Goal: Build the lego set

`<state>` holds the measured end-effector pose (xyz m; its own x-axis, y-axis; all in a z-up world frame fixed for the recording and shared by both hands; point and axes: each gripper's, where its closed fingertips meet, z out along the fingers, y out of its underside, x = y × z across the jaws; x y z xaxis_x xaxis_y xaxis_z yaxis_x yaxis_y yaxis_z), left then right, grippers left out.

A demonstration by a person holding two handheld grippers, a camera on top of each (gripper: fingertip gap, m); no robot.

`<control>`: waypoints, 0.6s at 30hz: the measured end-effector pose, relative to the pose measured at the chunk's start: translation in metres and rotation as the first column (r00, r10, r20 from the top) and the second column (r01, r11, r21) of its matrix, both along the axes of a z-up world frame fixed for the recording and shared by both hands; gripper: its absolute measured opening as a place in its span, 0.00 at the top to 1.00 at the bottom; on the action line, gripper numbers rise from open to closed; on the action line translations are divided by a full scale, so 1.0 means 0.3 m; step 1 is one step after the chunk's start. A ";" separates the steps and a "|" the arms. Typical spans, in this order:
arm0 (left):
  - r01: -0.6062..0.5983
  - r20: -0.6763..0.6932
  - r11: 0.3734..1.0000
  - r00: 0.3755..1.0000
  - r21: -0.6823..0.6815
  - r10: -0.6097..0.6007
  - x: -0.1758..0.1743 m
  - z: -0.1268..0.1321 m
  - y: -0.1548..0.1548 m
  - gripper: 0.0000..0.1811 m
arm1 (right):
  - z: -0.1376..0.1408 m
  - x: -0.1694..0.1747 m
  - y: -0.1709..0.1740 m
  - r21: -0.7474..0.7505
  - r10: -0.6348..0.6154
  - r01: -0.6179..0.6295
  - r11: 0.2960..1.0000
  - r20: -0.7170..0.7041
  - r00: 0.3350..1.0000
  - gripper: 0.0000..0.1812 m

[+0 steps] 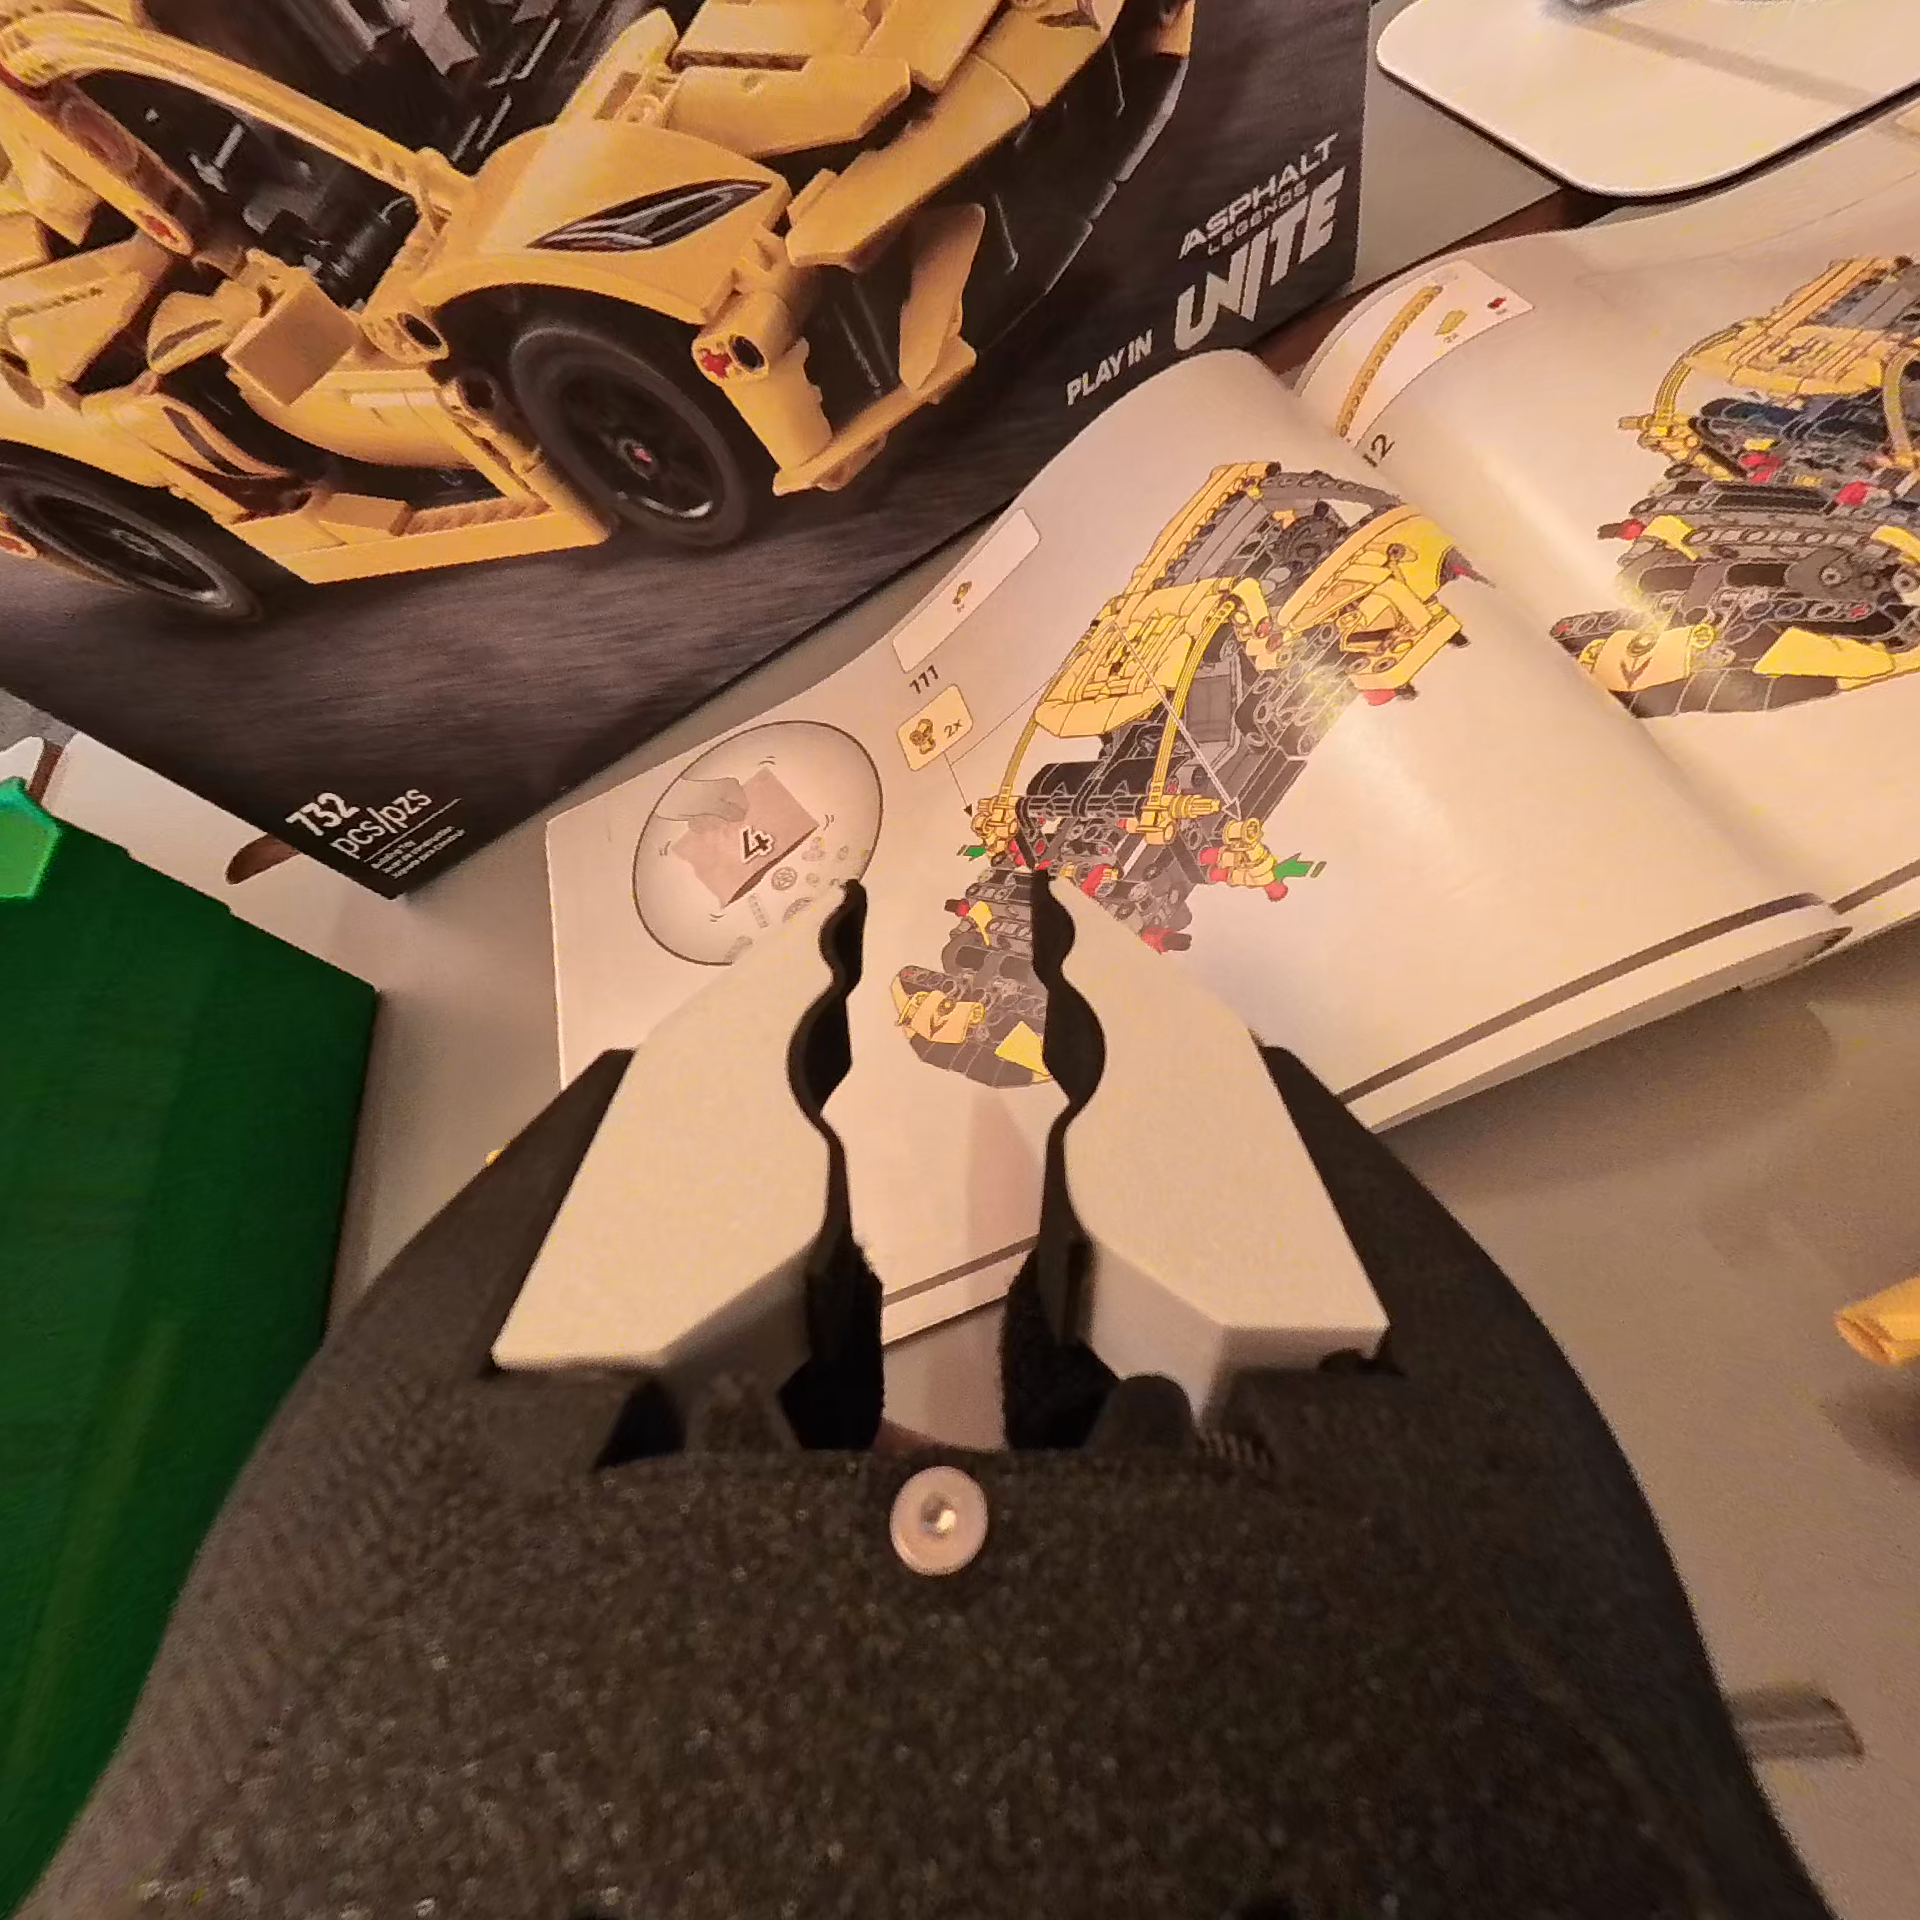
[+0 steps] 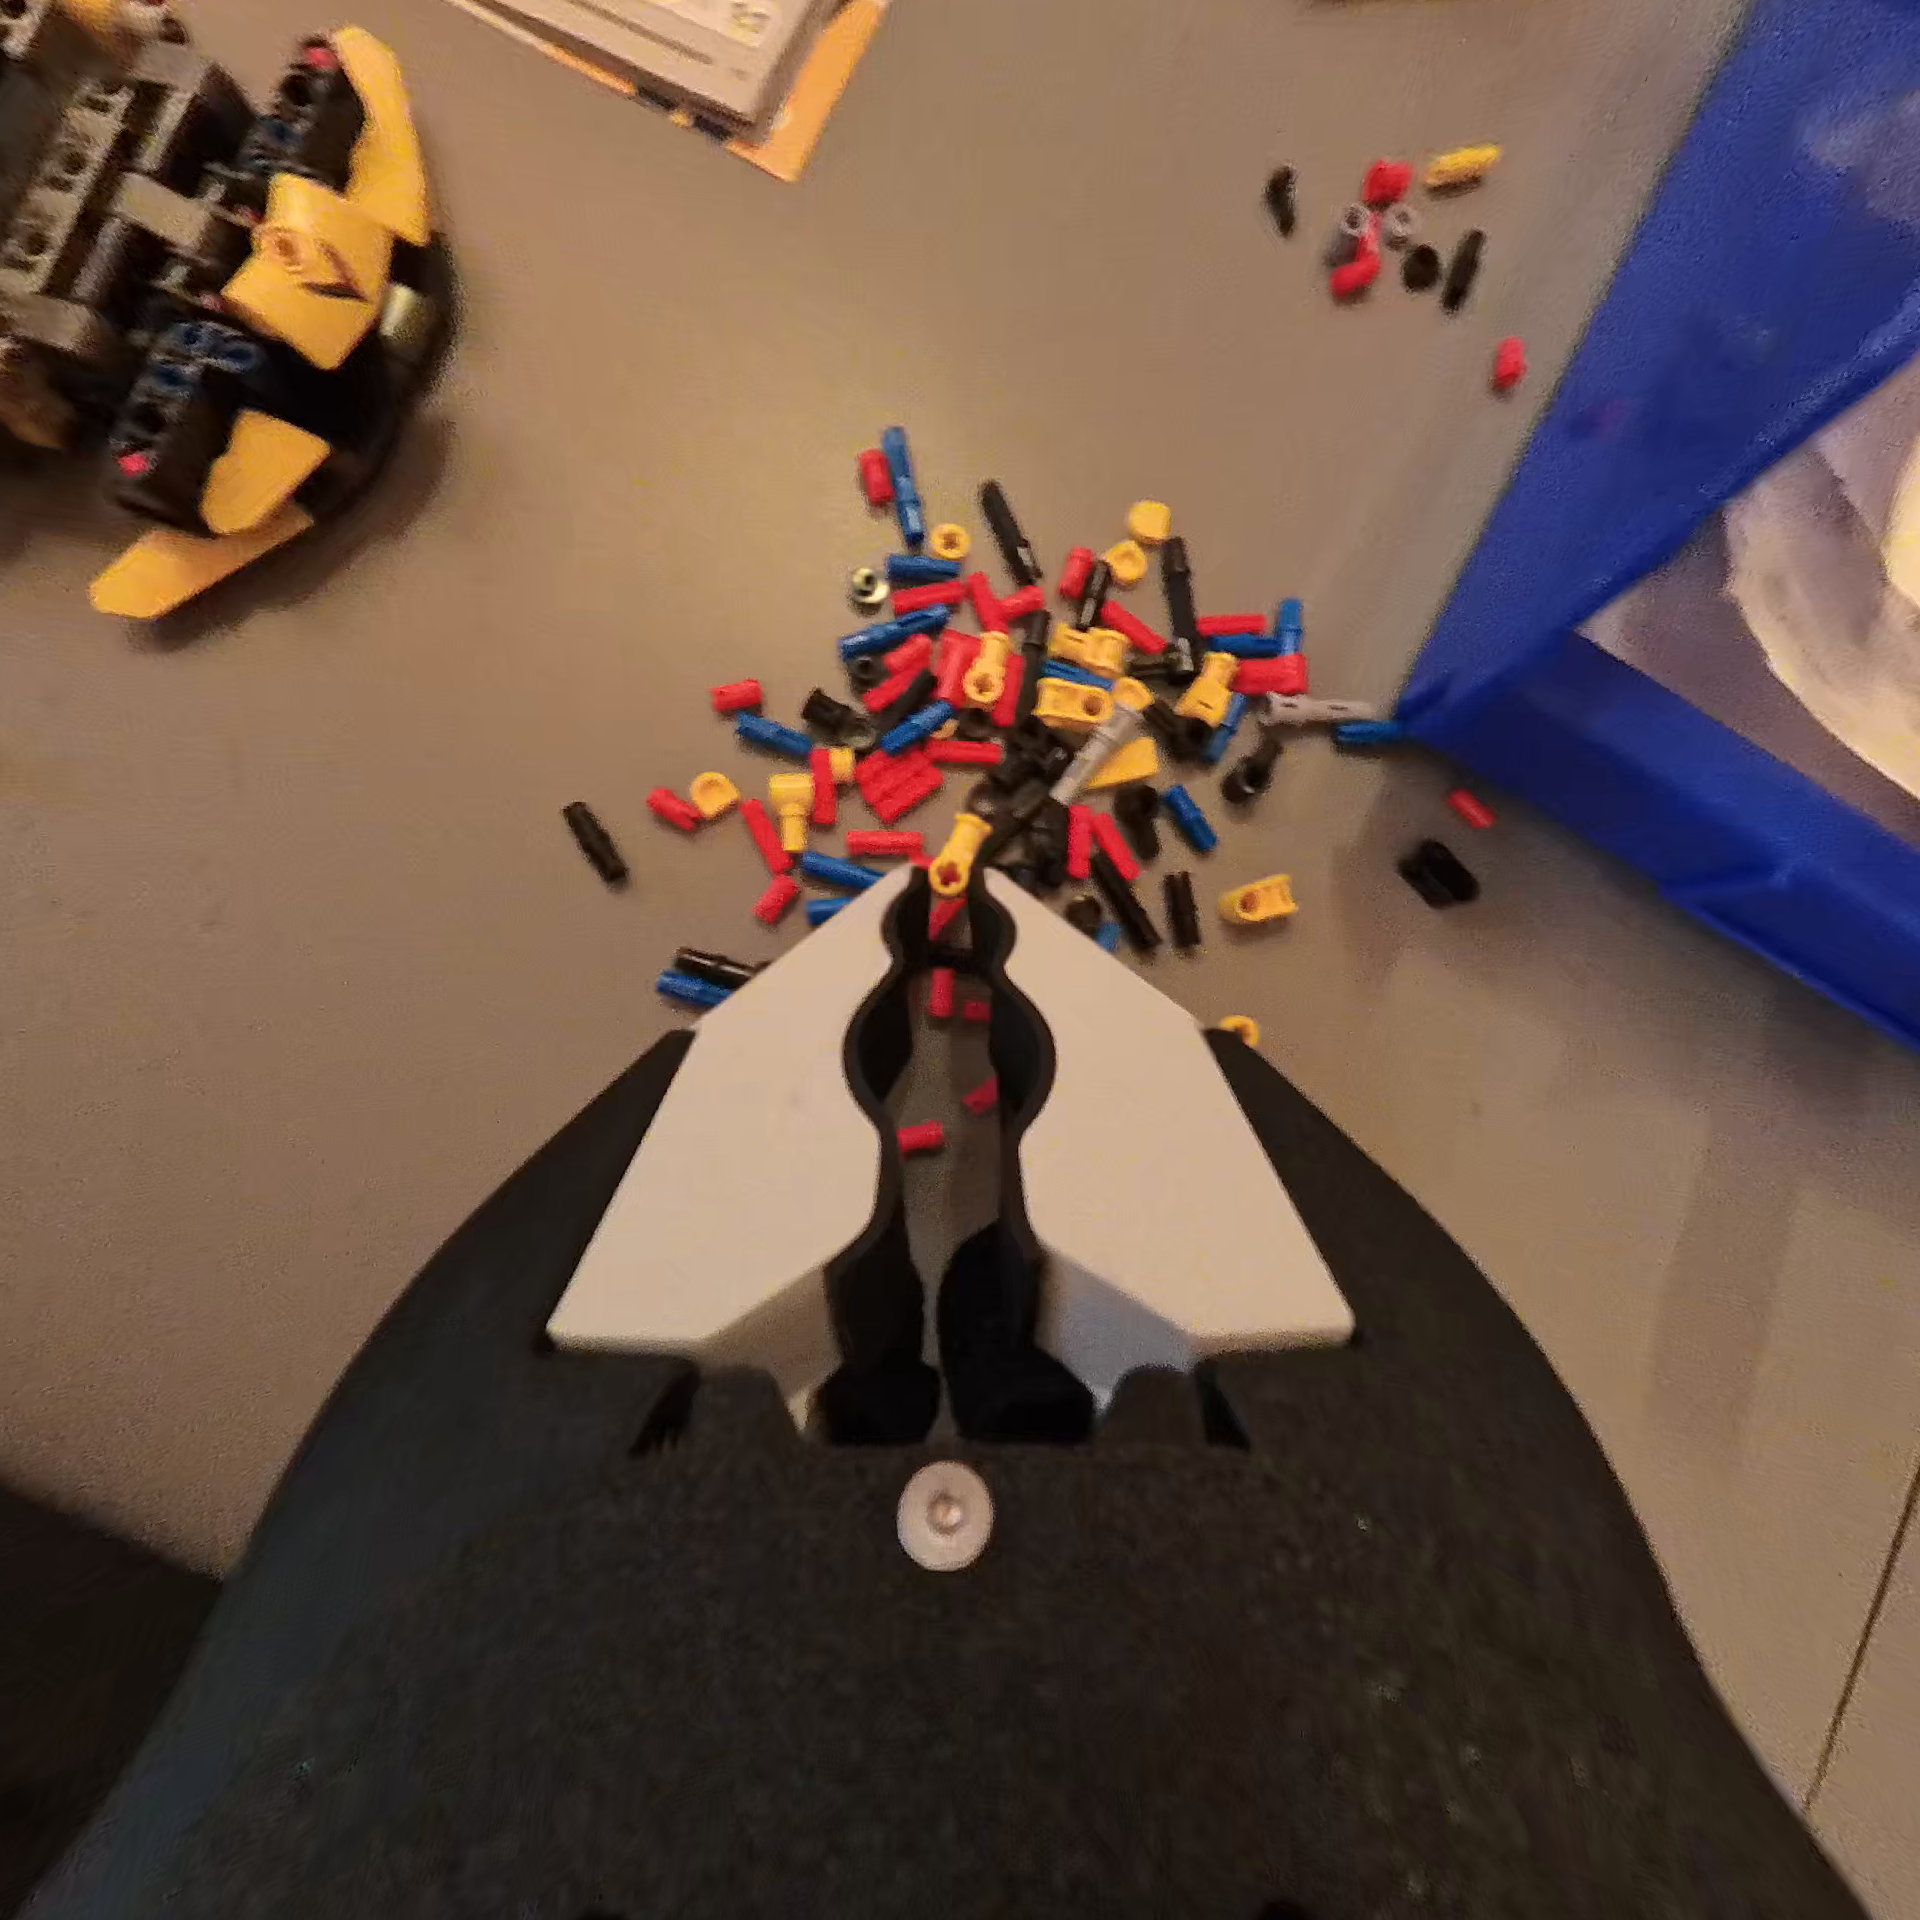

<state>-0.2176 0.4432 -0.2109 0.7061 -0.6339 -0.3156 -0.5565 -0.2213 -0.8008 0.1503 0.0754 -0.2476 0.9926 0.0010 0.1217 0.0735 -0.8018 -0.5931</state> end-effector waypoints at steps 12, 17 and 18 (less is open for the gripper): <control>0.006 -0.004 1.000 1.000 -0.008 -0.006 0.005 -0.005 -0.007 0.82 | 0.010 -0.044 0.059 0.052 0.014 -0.012 0.999 -0.030 0.999 0.97; 0.007 0.010 1.000 1.000 -0.012 -0.007 0.004 -0.001 -0.008 0.82 | 0.012 -0.075 0.099 0.040 0.060 -0.060 0.997 -0.013 0.998 0.97; 0.006 0.009 1.000 1.000 -0.017 -0.006 0.003 -0.005 -0.007 0.82 | 0.009 -0.083 0.105 0.034 0.071 -0.070 0.997 -0.021 0.997 0.97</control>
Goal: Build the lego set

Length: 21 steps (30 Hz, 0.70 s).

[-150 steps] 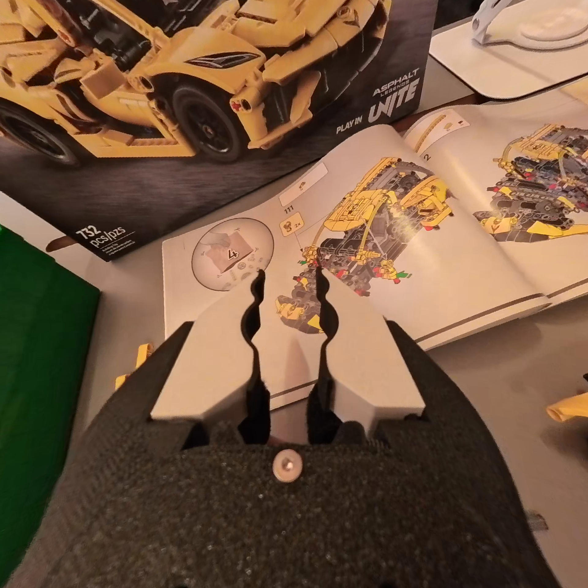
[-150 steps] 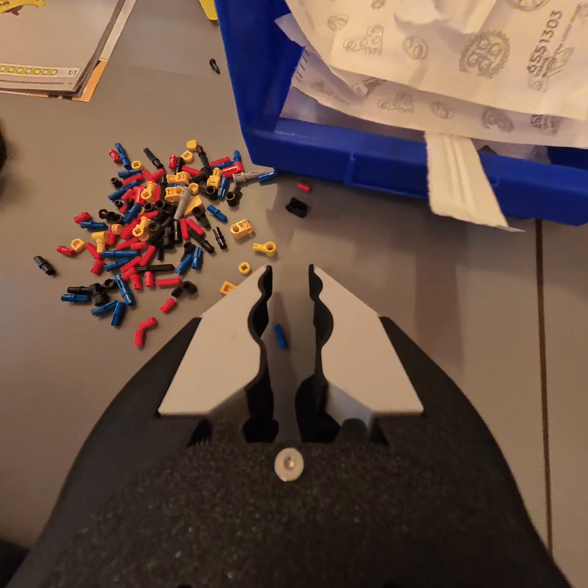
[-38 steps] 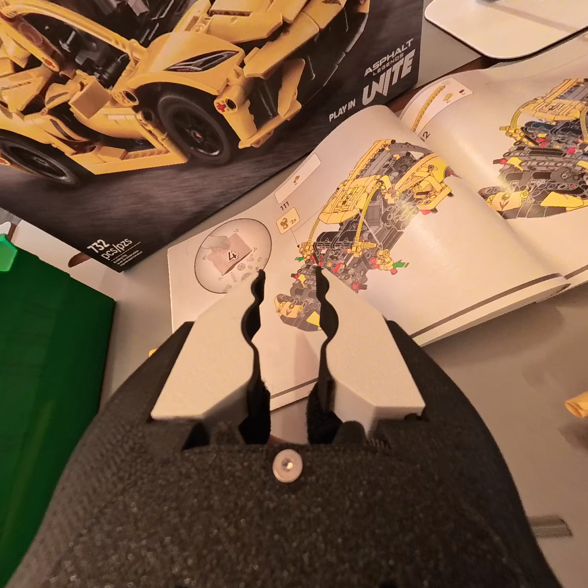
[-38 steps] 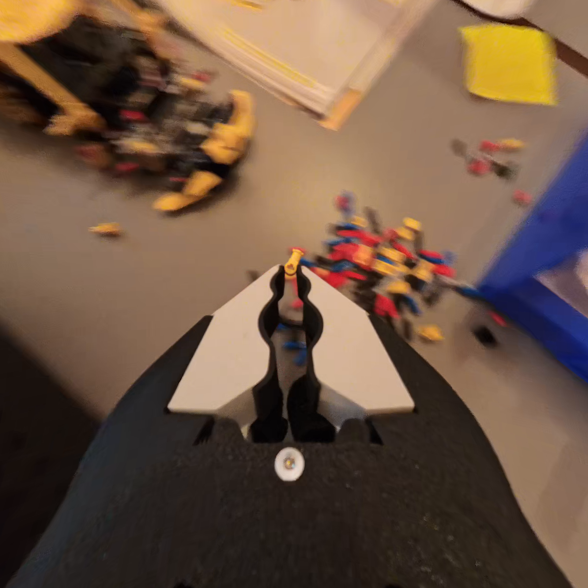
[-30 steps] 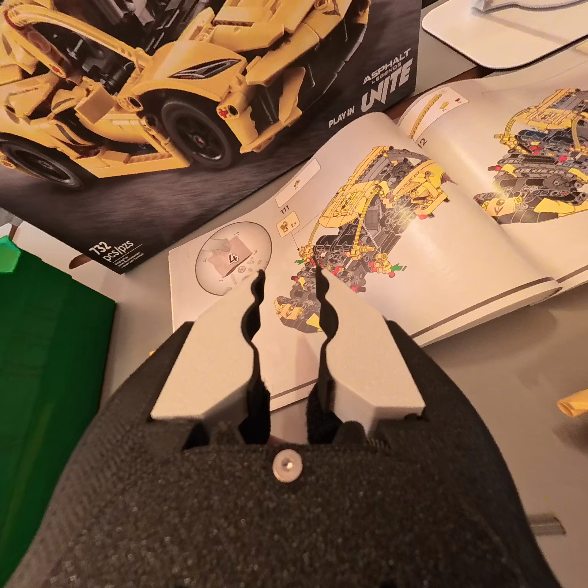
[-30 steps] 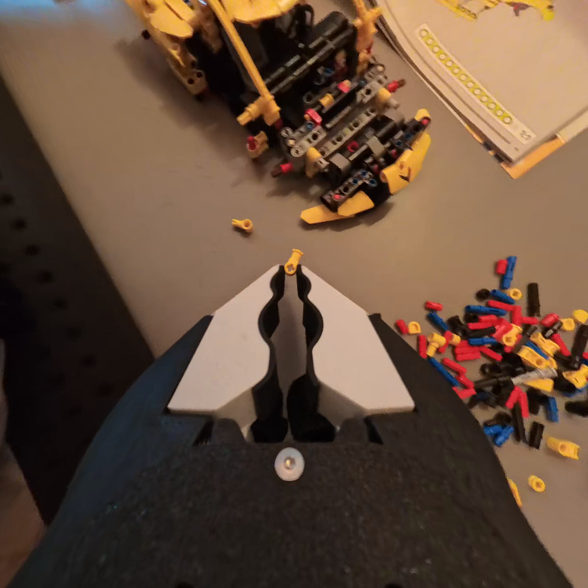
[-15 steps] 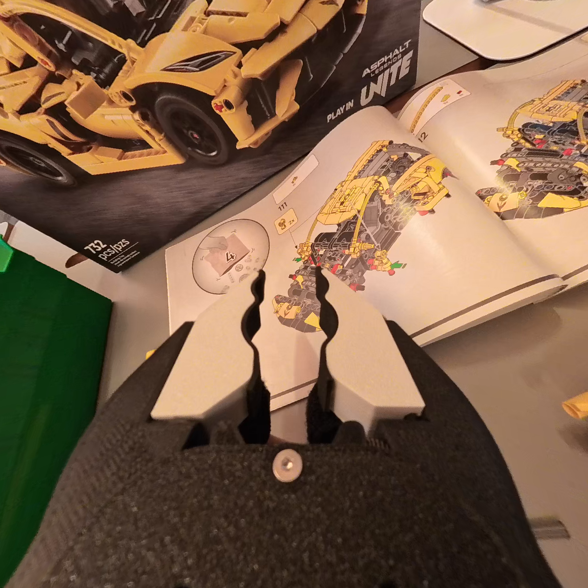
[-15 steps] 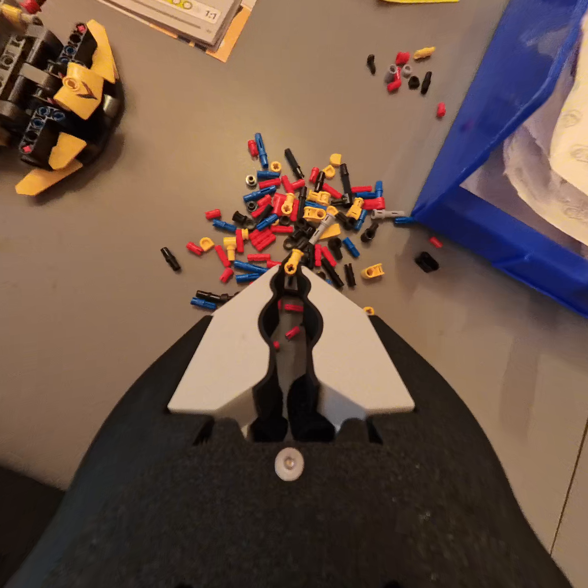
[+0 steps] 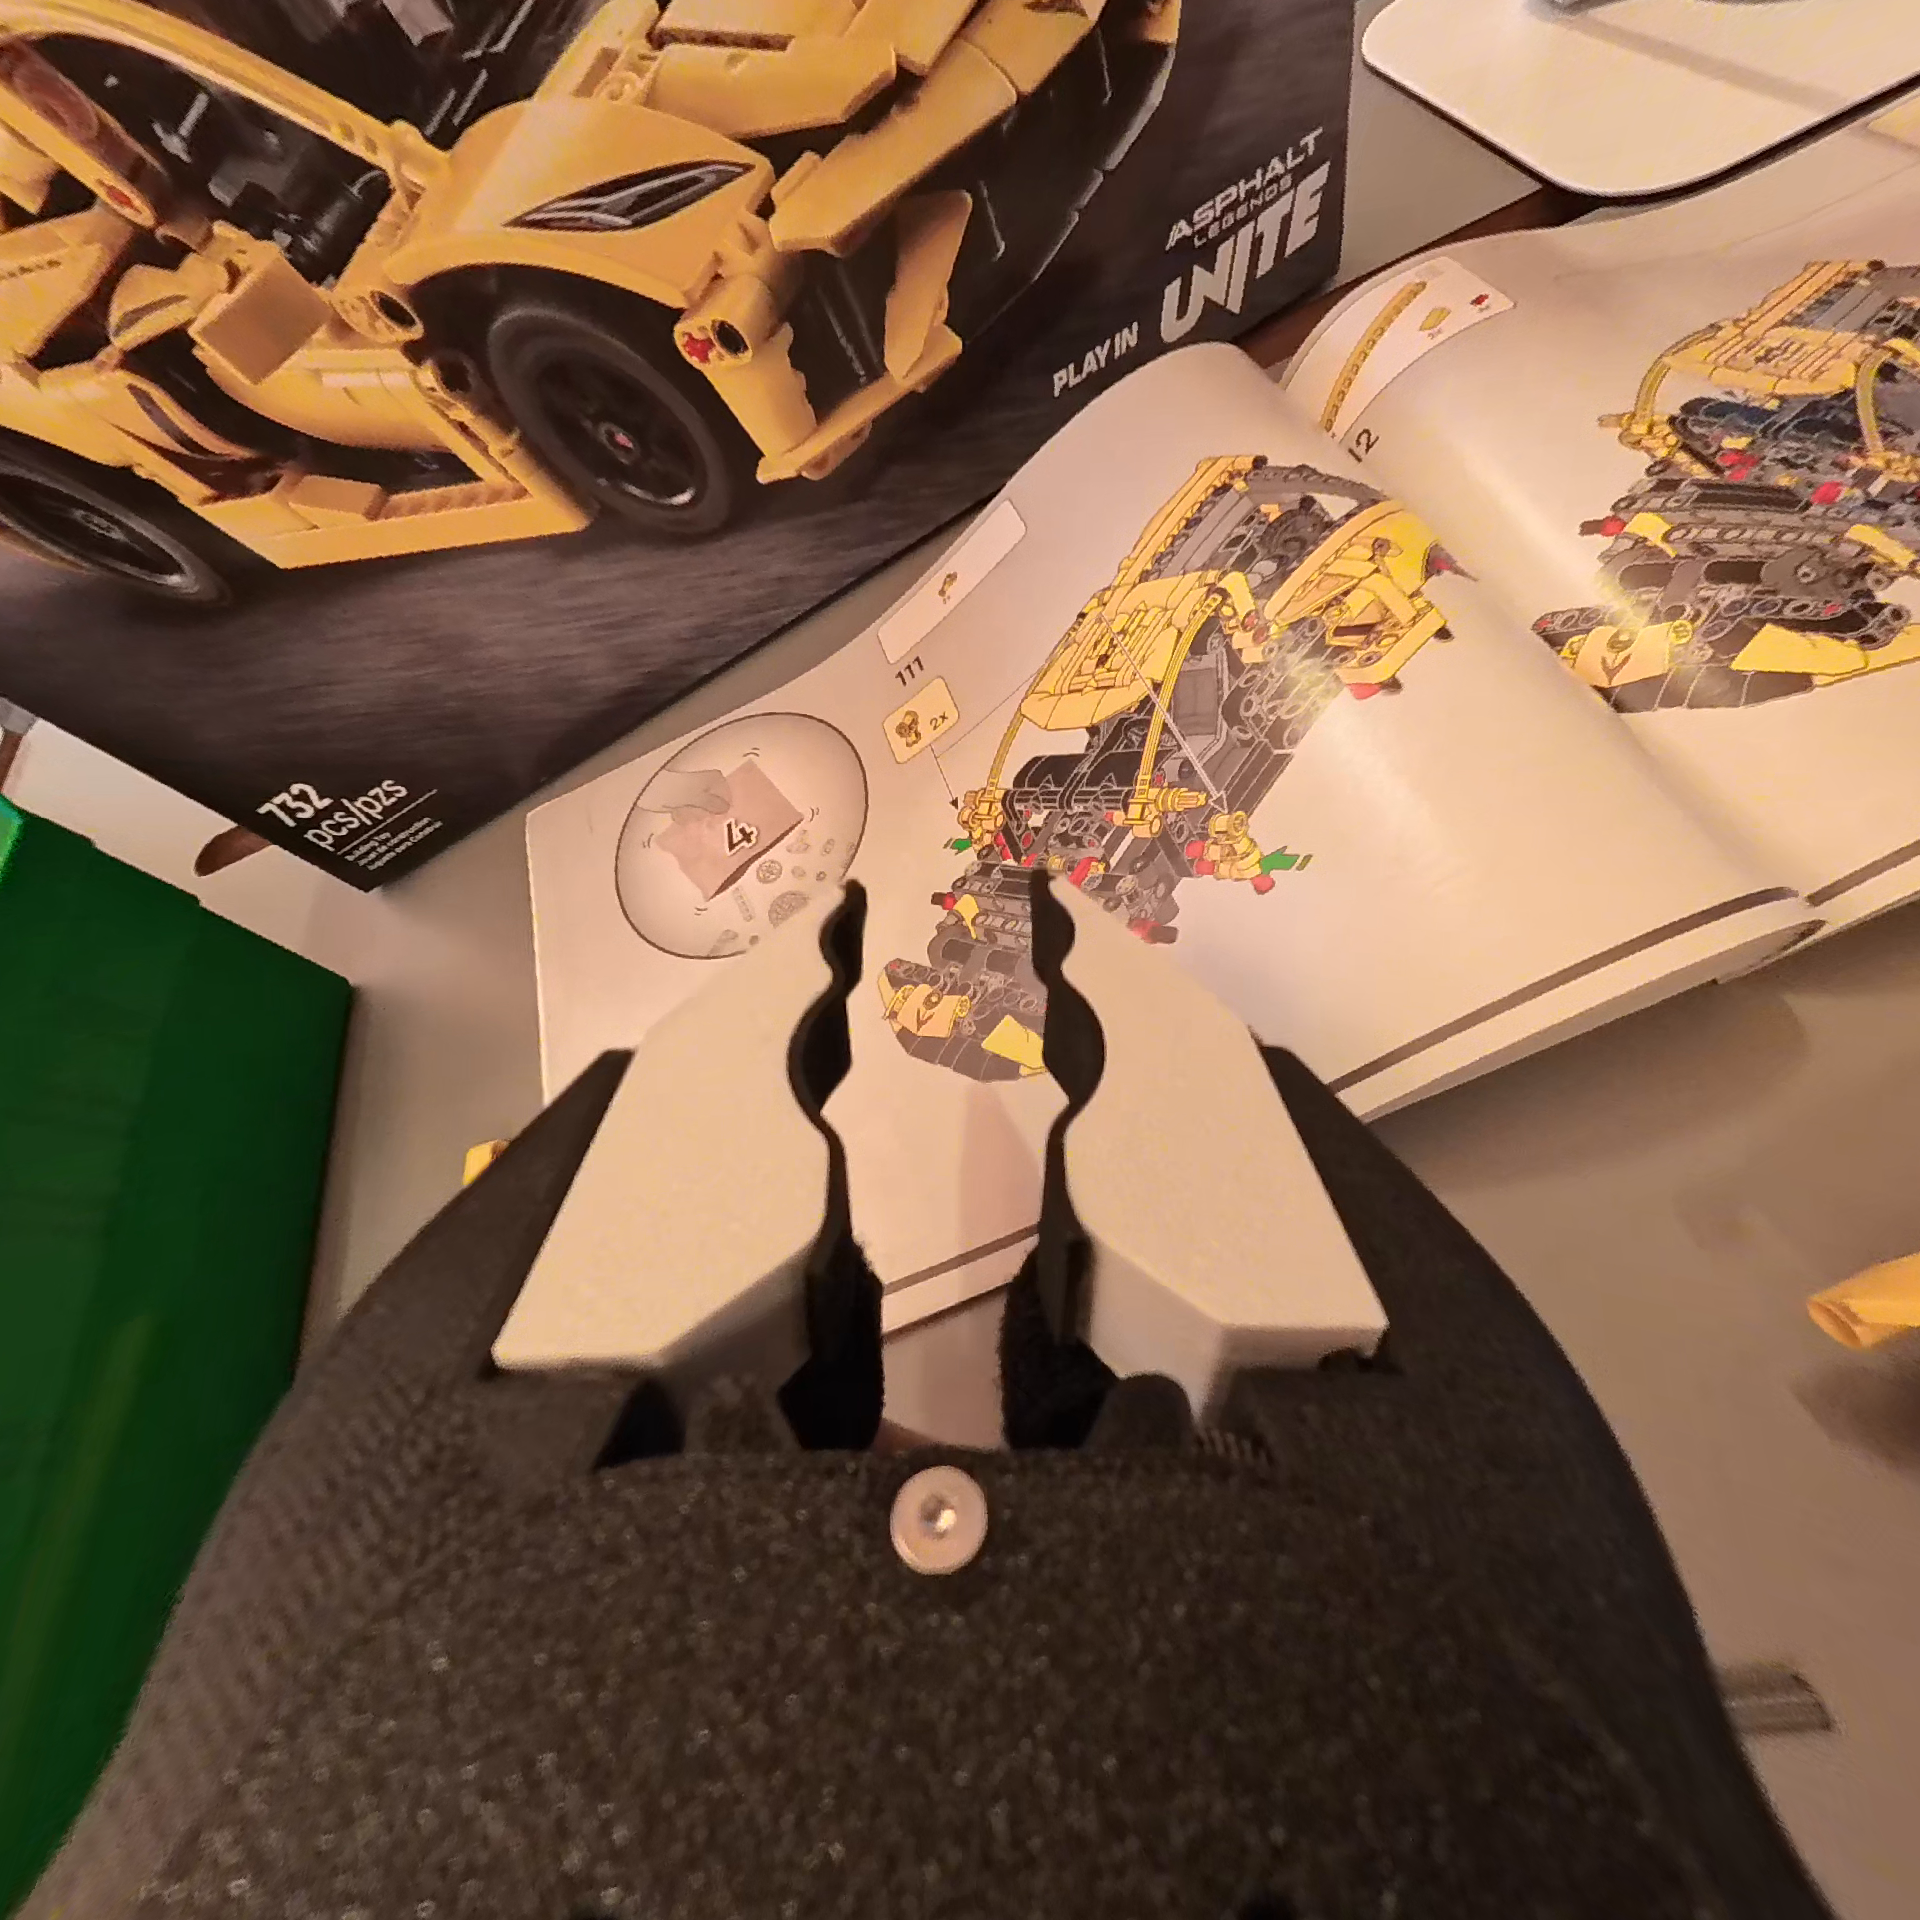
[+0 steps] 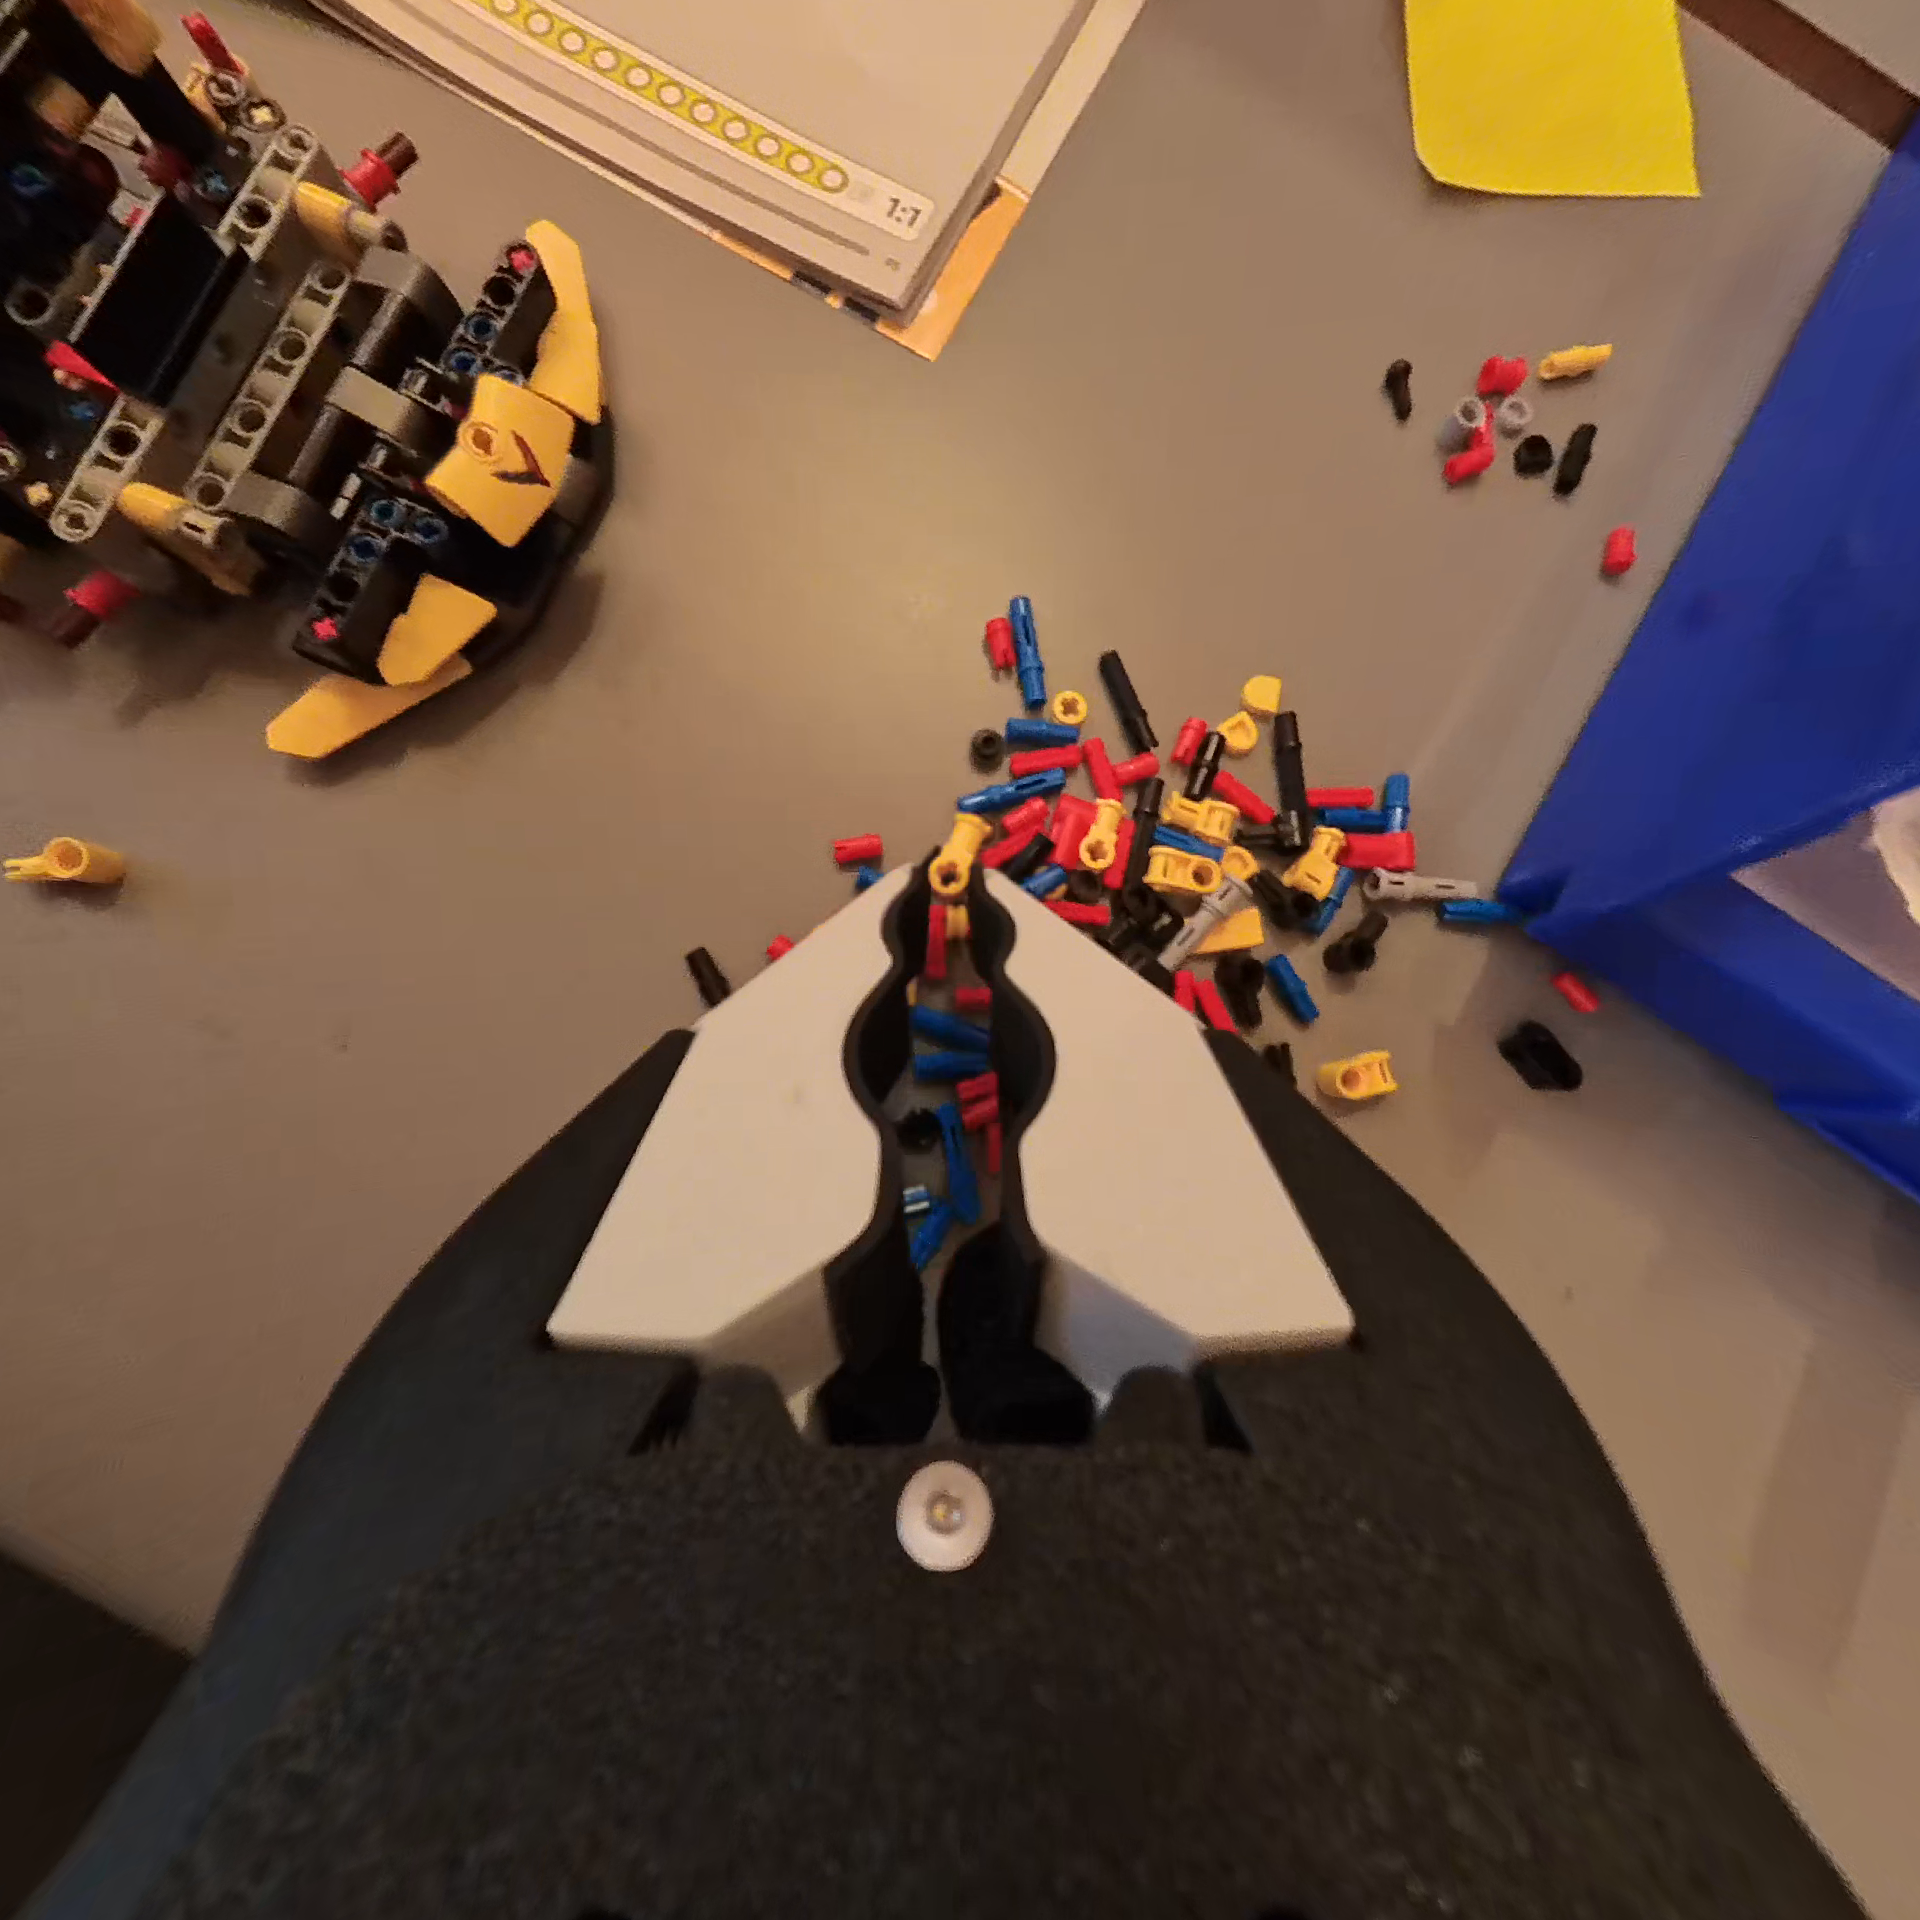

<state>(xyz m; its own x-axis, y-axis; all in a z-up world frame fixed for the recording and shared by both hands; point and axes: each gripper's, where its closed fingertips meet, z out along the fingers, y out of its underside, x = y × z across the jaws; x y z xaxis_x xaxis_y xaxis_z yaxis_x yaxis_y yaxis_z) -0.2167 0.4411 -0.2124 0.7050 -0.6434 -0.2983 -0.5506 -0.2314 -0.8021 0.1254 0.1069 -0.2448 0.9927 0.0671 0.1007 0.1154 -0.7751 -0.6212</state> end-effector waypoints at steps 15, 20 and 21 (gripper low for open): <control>0.005 -0.001 1.000 1.000 -0.011 -0.005 0.000 -0.009 -0.002 0.82 | -0.014 -0.265 -0.020 -0.033 0.345 -0.363 0.931 -0.241 0.907 0.97; 0.002 0.006 1.000 1.000 -0.014 -0.002 -0.006 -0.007 0.000 0.82 | -0.035 -0.390 -0.124 -0.093 0.463 -0.514 0.853 -0.318 0.827 0.97; 0.001 0.009 1.000 1.000 -0.014 -0.001 -0.008 -0.004 0.001 0.82 | -0.041 -0.410 -0.137 -0.106 0.473 -0.529 0.842 -0.330 0.817 0.97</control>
